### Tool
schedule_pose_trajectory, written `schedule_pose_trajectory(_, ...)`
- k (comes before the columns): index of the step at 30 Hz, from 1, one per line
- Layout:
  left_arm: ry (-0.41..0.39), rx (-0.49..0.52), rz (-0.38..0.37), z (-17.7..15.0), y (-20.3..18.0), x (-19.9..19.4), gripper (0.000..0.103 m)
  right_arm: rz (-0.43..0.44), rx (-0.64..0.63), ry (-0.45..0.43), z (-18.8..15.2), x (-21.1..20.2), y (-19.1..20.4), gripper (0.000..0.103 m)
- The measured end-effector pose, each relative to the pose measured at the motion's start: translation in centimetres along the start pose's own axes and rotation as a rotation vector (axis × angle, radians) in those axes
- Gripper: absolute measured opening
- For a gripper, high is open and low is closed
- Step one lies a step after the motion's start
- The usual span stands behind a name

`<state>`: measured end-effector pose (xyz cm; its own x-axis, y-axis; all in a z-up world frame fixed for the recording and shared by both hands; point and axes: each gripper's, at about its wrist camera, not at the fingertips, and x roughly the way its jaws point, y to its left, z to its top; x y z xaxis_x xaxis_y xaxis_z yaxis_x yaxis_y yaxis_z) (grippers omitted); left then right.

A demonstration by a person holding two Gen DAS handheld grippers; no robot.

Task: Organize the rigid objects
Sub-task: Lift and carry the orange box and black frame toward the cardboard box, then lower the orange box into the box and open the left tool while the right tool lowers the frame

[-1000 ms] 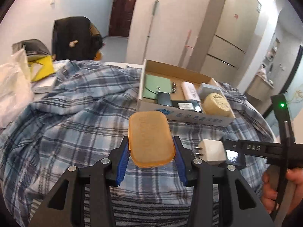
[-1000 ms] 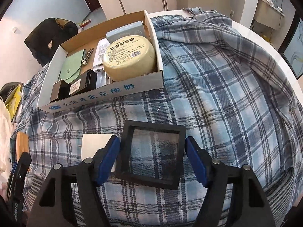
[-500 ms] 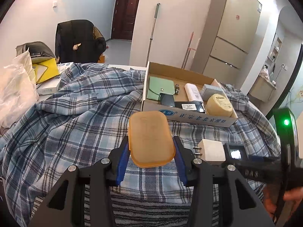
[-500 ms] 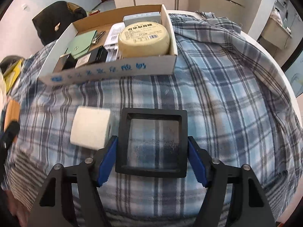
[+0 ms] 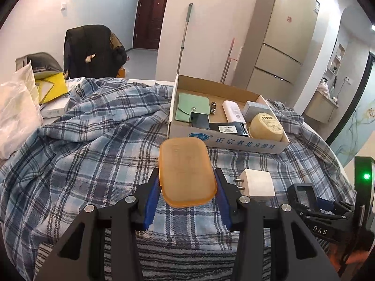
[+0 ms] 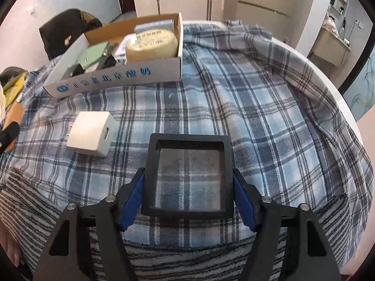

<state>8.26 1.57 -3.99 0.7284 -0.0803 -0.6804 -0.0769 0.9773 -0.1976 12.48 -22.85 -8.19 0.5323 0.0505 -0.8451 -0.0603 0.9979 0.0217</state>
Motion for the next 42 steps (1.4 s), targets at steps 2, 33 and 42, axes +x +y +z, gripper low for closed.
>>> schedule_pose_trajectory(2, -0.021, 0.001, -0.002, 0.1, 0.0, -0.4, 0.046, 0.025, 0.005, -0.076, -0.3, -1.2, -0.2, 0.069)
schedule_pose_trajectory(33, -0.178, 0.170, -0.019, 5.0, -4.3, -10.9, 0.046, 0.043, -0.064, -0.521, 6.1, -14.3, -0.3, 0.069)
schedule_pose_trajectory(42, -0.303, 0.144, -0.048, 13.9, -5.9, -11.5, 0.046, 0.132, 0.038, -0.640, 14.8, -20.6, 0.8, 0.069)
